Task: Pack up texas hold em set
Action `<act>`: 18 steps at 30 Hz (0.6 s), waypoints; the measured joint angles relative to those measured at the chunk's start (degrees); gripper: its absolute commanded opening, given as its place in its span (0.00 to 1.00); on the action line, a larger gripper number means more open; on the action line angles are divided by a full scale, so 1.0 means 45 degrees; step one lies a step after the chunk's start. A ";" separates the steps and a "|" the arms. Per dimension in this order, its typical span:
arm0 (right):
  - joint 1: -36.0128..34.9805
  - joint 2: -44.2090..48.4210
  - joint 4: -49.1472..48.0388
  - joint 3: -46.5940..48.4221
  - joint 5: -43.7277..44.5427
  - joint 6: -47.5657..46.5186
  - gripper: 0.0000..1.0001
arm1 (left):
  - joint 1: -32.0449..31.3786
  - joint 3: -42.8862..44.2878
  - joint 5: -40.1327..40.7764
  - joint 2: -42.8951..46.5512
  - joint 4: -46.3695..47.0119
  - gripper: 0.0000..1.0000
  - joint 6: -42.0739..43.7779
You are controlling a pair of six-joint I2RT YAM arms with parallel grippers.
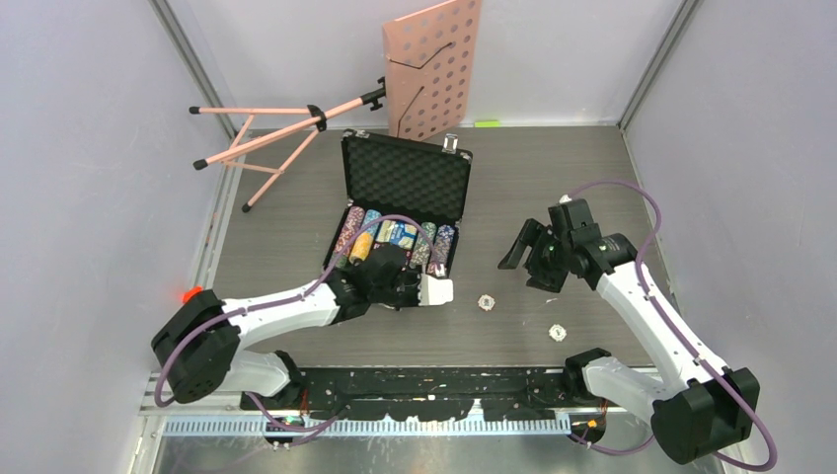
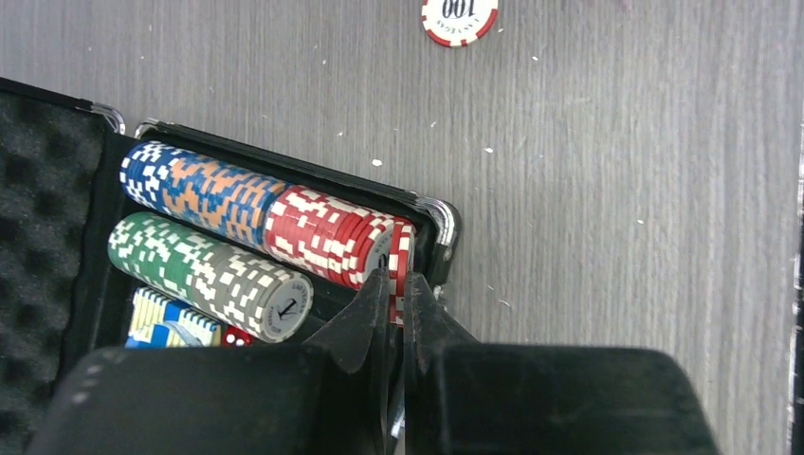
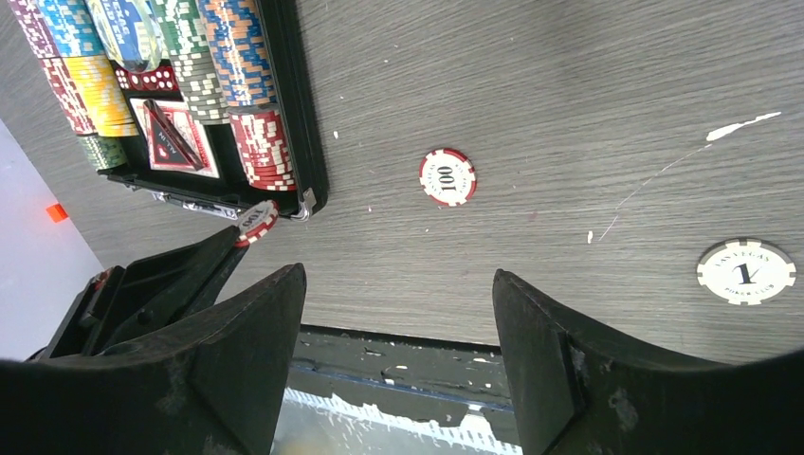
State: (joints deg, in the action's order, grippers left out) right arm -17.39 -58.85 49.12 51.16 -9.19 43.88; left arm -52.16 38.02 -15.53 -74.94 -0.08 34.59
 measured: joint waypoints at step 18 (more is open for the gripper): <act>0.0000 0.0000 -0.0228 -0.0665 -0.0330 0.0049 0.78 | -0.0019 0.0481 0.1190 -0.1511 0.0602 0.85 0.0787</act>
State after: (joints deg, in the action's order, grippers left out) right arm -17.39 -58.85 48.10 48.16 -10.68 44.10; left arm -52.25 40.18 -10.17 -81.73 2.63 38.13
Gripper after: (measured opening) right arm 0.779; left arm 0.692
